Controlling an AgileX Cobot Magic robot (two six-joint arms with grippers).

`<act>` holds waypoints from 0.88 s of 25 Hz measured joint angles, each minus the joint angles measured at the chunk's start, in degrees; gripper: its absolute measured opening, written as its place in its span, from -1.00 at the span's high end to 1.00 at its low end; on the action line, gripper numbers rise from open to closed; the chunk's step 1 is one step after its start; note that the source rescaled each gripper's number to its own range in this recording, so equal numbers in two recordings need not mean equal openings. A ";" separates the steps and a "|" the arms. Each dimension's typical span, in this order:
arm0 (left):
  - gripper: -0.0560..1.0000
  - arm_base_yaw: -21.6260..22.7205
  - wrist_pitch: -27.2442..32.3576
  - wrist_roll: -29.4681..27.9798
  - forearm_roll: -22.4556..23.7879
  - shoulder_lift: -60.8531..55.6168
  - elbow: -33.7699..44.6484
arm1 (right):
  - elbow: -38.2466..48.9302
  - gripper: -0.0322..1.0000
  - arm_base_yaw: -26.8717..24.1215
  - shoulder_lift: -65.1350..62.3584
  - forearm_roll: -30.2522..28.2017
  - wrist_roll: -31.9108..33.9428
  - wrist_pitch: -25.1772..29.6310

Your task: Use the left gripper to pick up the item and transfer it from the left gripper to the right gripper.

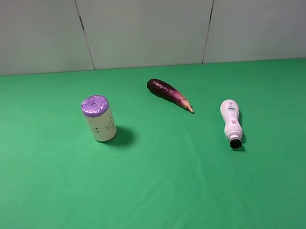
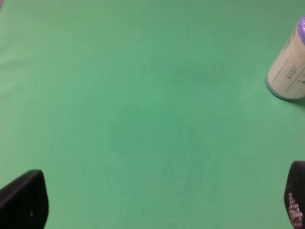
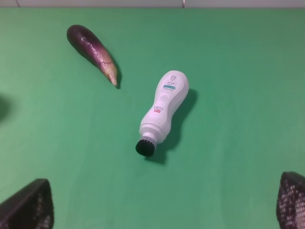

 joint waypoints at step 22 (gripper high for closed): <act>-1.00 0.00 0.07 0.00 0.00 -1.35 0.00 | 0.00 -1.00 -14.50 0.00 0.05 0.00 -0.11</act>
